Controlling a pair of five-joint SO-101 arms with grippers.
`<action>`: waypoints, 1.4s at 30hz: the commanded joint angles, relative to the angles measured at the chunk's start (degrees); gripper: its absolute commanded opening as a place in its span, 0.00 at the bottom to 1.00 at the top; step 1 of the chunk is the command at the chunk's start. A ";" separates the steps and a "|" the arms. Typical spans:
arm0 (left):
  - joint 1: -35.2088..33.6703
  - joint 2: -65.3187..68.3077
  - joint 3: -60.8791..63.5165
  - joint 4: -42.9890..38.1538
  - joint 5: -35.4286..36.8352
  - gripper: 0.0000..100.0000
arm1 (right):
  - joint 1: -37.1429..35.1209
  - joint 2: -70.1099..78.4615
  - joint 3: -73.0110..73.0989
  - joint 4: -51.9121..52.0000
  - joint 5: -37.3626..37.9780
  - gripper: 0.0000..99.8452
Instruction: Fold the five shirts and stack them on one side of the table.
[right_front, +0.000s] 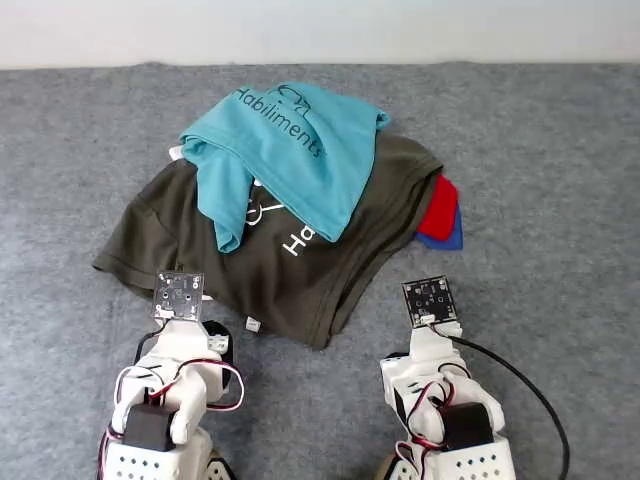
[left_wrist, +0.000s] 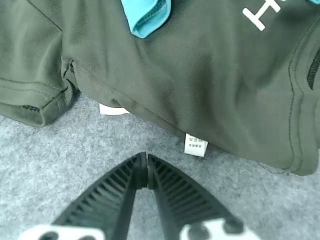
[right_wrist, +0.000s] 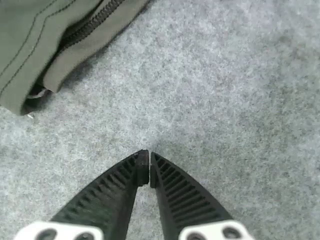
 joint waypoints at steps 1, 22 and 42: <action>0.18 0.18 -0.40 0.18 -0.35 0.02 | -0.13 -0.13 0.88 -0.92 0.53 0.01; 0.18 0.18 -0.40 0.18 -0.35 0.02 | -0.13 -0.13 0.88 -0.92 0.53 0.01; 0.97 0.18 -0.40 0.09 -0.44 0.02 | -0.13 -0.13 0.88 -0.92 0.53 0.01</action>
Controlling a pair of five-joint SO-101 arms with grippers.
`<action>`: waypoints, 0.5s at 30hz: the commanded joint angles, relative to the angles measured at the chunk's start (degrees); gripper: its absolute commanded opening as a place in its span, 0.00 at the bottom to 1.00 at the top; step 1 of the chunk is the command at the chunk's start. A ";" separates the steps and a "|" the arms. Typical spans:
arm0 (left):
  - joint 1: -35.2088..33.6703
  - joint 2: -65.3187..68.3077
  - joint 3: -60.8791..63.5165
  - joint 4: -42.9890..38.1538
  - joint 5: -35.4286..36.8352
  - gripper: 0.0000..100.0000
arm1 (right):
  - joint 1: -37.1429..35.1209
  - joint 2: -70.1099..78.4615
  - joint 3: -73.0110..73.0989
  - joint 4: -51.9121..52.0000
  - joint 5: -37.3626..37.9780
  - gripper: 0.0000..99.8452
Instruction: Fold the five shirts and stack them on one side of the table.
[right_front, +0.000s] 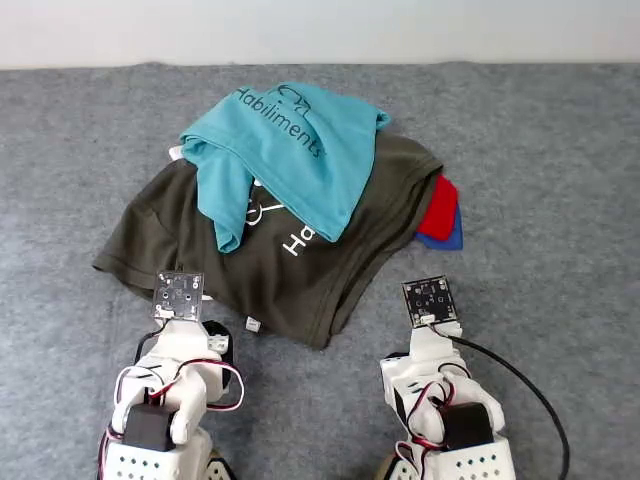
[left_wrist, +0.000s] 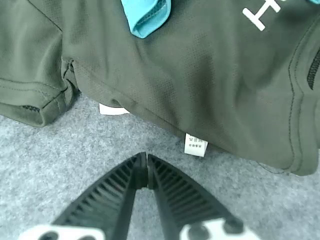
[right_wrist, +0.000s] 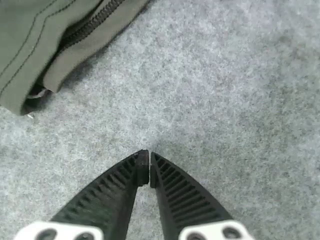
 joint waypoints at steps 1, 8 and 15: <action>1.76 0.18 -0.40 0.00 -0.44 0.02 | -0.13 -0.13 0.88 -0.92 0.53 0.01; 5.10 0.18 -0.66 -4.84 -0.53 0.02 | -0.13 -0.13 0.88 -0.92 0.53 0.01; 4.04 0.18 -6.64 -9.41 -12.84 0.02 | -0.13 -0.13 0.88 -0.92 0.53 0.01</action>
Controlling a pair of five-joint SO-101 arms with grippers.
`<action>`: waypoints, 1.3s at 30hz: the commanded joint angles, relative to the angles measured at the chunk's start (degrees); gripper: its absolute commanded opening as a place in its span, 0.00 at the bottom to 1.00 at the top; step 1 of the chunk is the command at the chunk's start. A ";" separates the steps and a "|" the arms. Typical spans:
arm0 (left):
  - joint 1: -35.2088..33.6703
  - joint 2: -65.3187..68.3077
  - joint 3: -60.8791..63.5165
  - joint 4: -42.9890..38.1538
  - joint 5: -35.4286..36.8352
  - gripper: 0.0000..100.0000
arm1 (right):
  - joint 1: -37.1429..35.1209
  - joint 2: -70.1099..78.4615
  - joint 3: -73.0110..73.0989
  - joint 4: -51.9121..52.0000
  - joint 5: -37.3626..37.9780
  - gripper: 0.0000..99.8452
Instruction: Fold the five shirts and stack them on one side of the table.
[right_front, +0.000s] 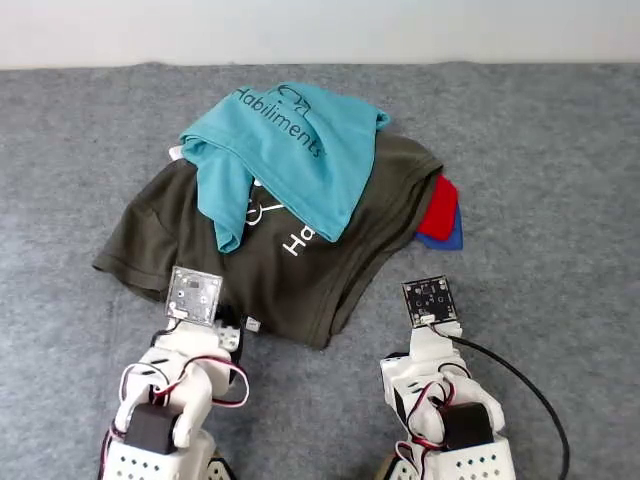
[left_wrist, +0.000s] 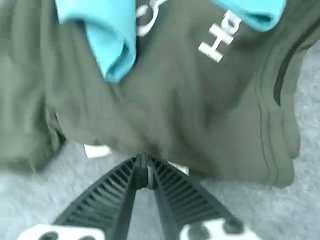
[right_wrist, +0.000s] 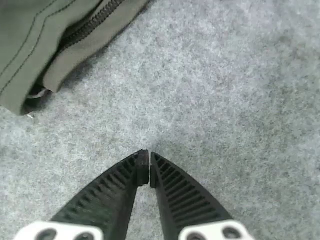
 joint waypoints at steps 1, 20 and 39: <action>-0.18 0.18 -6.37 -2.11 -5.89 0.02 | -0.13 -0.13 0.88 -0.92 0.53 0.01; -0.18 26.02 -33.19 -4.48 -9.67 0.02 | -0.13 -0.13 0.88 -0.92 0.53 0.01; 1.67 89.58 -94.11 19.52 -26.55 0.08 | -0.13 -0.13 0.88 -0.92 0.53 0.01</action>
